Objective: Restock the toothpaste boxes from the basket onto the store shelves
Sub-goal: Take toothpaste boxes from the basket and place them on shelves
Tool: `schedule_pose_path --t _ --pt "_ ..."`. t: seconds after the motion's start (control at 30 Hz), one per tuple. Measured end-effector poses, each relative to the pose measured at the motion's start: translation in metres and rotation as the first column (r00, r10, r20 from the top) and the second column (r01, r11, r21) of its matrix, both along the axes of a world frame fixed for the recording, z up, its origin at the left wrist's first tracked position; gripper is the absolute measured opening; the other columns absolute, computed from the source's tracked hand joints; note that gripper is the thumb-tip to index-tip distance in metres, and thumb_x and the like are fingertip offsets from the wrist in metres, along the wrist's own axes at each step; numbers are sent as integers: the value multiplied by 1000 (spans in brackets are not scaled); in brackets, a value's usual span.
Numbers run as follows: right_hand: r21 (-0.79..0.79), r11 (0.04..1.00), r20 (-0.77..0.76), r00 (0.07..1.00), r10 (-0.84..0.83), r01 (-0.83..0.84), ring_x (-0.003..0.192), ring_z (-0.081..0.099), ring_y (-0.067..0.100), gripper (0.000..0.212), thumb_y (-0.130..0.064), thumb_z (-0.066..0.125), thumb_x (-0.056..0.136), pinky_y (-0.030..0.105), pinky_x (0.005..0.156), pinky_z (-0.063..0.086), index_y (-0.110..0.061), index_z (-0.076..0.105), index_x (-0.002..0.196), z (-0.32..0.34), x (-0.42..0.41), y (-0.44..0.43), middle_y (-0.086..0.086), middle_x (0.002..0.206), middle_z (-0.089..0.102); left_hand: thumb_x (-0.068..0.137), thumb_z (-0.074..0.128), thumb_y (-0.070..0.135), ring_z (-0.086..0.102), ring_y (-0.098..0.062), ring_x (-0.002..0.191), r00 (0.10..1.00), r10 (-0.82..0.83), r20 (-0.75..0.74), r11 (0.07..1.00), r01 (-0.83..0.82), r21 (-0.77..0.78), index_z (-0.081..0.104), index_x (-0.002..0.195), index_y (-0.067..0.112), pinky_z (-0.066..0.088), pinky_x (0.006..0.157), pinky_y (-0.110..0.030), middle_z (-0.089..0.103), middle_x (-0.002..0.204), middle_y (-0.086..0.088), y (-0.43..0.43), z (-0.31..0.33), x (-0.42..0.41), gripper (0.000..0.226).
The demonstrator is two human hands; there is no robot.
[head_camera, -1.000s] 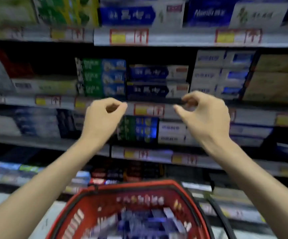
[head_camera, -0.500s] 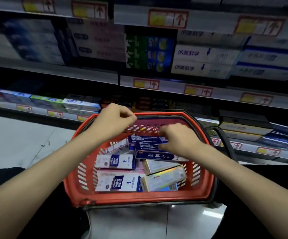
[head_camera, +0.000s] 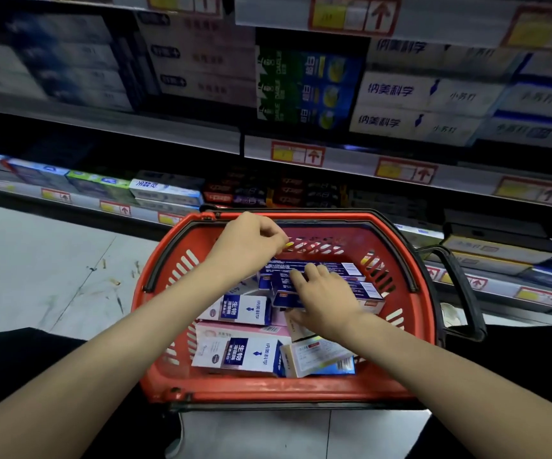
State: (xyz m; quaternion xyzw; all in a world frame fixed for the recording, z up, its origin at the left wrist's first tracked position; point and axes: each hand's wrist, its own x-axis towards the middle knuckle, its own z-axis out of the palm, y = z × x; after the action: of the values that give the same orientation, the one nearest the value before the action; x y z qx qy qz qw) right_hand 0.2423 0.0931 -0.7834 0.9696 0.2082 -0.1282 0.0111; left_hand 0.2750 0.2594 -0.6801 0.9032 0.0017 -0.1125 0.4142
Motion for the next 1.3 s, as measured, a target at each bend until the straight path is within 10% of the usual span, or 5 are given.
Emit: schedule_pose_path --t 0.37,0.5,0.73,0.93,1.3 --pt "-80 978 162 966 204 -193 89 67 34 47 -40 44 103 39 67 39 -6 41 135 11 -1 3 15 109 67 97 65 17 73 -18 84 994 107 -8 990 -108 -91 80 80 20 60 90 -45 77 74 9 17 5 -1 23" --pt "309 947 215 964 -158 86 70 66 24 30 -45 50 99 33 57 38 -20 42 113 61 8 -5 -1 90 69 97 62 13 74 -25 89 984 175 -35 967 -179 -184 79 85 23 59 91 -43 79 78 4 23 9 -1 23" --pt "852 -268 -524 736 -429 450 61 66 7 5 -16 57 101 24 58 56 -14 54 97 129 13 -43 -6 73 66 105 56 31 69 -14 89 953 290 -84 912 -302 -277 80 95 20 45 71 -24 79 92 1 28 16 -1 28" --pt "671 -600 -699 642 -315 436 69 65 18 14 -31 57 81 31 71 55 -21 49 87 144 13 -68 6 83 66 101 55 57 73 -14 94 934 287 -215 884 -344 -316 81 96 24 54 88 -33 80 91 7 23 13 -3 42" --pt "822 -270 -569 717 -403 501 92 77 18 33 -44 71 93 34 77 56 -18 69 113 149 5 -57 1 101 80 90 63 53 74 -13 101 995 77 -65 852 -99 -514 72 120 31 58 96 -36 79 105 8 -4 39 -15 38"
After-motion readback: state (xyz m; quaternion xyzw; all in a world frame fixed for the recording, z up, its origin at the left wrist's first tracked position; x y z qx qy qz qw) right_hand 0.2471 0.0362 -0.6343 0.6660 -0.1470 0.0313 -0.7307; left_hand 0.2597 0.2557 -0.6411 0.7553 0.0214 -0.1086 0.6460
